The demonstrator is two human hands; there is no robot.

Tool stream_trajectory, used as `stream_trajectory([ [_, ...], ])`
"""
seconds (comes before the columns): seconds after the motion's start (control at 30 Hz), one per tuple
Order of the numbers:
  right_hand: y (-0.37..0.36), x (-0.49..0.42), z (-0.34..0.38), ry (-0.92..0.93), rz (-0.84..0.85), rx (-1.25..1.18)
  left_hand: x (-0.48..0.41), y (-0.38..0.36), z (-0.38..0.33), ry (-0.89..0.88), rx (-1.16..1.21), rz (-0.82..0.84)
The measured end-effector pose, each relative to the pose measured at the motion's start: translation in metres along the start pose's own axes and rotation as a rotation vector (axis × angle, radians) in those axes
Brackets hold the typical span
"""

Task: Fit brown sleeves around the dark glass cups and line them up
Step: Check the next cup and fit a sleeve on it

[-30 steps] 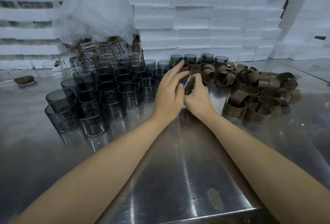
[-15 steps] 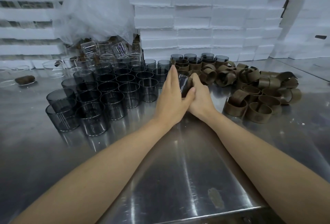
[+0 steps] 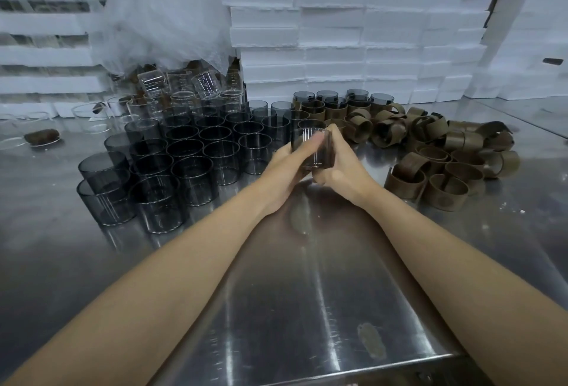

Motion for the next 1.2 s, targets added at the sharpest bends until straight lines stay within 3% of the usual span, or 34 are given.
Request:
stream_trajectory([
  [0.13, -0.004, -0.001, 0.001, 0.071, -0.01, -0.082, 0.002, -0.001, -0.003, 0.019, 0.097, 0.037],
  [0.27, -0.005, -0.006, -0.005, -0.043, 0.008, -0.13, 0.003, -0.002, -0.003, 0.048, 0.164, 0.051],
  [0.43, -0.004, -0.008, -0.005, -0.043, -0.001, -0.098, 0.003, -0.003, -0.004, 0.06, 0.14, 0.006],
  [0.77, 0.005, -0.004, -0.007, -0.069, 0.006, 0.245, 0.0, 0.001, 0.002, 0.041, 0.045, 0.034],
  [0.9, 0.009, -0.003, 0.001, -0.11, -0.04, 0.494, 0.003, -0.002, 0.0, 0.02, -0.058, -0.07],
  [0.97, 0.015, -0.005, 0.007, -0.07, -0.011, 0.709, 0.007, -0.003, -0.004, -0.066, -0.202, -0.23],
  [1.03, 0.021, -0.006, 0.01, -0.031, 0.014, 0.767, 0.013, -0.005, -0.009, -0.178, -0.275, -0.367],
  [1.1, 0.023, -0.006, 0.014, 0.007, -0.09, 0.627, 0.015, -0.007, -0.011, -0.193, -0.281, -0.429],
  [1.2, 0.013, -0.006, 0.021, 0.025, -0.425, 0.037, 0.013, -0.005, -0.011, -0.165, -0.28, -0.487],
])
Point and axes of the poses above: each hand's wrist, its own x-axis away from the middle knuckle, its own y-axis out of the back of the hand, z = x × y, the point moved 3 cm from there along -x, towards the middle knuckle, and after that the axes turned 14 degrees about -x, right-handed, at the moved point
